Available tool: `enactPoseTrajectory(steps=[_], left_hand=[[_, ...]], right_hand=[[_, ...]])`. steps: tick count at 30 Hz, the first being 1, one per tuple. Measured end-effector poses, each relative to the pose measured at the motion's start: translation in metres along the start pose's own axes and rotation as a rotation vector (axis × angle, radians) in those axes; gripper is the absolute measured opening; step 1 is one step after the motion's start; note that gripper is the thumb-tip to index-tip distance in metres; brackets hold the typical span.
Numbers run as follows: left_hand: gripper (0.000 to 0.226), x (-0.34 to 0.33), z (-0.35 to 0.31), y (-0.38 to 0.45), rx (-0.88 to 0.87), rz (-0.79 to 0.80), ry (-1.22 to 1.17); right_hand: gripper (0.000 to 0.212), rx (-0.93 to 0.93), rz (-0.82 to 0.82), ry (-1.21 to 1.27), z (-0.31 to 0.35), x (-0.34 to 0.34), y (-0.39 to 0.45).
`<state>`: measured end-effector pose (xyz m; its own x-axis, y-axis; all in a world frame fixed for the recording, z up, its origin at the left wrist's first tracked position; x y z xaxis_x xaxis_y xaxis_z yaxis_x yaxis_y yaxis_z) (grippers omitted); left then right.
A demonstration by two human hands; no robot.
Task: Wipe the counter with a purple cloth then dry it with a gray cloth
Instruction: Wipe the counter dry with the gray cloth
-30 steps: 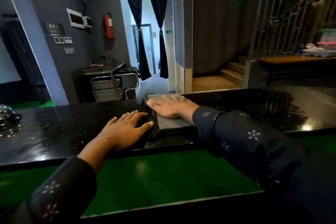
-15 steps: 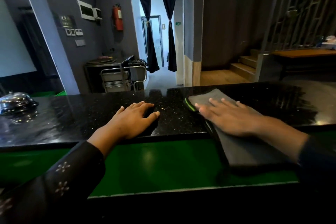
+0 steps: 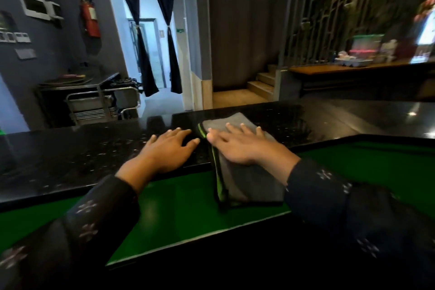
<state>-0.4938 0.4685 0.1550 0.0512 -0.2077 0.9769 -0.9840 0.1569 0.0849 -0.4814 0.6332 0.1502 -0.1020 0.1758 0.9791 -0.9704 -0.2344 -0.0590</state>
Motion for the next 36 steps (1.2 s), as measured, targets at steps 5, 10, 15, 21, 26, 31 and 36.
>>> enactPoseTrajectory(steps=[5,10,15,21,26,31,36], left_hand=[[0.064,-0.005,0.004,0.002,-0.001,0.042,0.043],[0.067,-0.004,0.003,0.005,0.003,0.054,0.055],[0.068,-0.005,0.004,0.005,-0.002,0.054,0.040],[0.069,-0.007,0.005,0.007,-0.020,0.062,0.049],[0.069,-0.006,0.004,0.006,-0.025,0.062,0.031],[0.067,0.001,0.012,0.004,0.004,0.057,0.008],[0.064,0.009,-0.028,0.019,0.095,0.048,0.021]], right_hand=[[0.061,-0.133,-0.045,0.040,-0.088,0.017,-0.009],[0.068,-0.321,-0.040,0.035,-0.127,0.036,0.008],[0.067,-0.230,-0.069,0.013,-0.105,0.019,-0.018],[0.068,-0.230,-0.099,-0.006,-0.116,0.013,-0.048],[0.063,-0.256,-0.126,-0.016,-0.115,0.013,-0.039],[0.066,-0.234,-0.106,-0.014,-0.109,0.012,-0.029],[0.066,-0.160,-0.033,0.021,-0.125,0.021,-0.010]])
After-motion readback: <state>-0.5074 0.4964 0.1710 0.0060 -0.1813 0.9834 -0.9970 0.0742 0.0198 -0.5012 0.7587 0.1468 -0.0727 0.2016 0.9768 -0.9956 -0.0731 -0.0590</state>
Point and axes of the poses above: each hand's wrist, its own y-axis towards the middle knuckle, its own x-axis out of the back of the hand, z = x × y, the point moved 6 cm from there along y, towards the middle knuckle, and after that the axes turned 5 degrees about x, right-handed, at the moved point
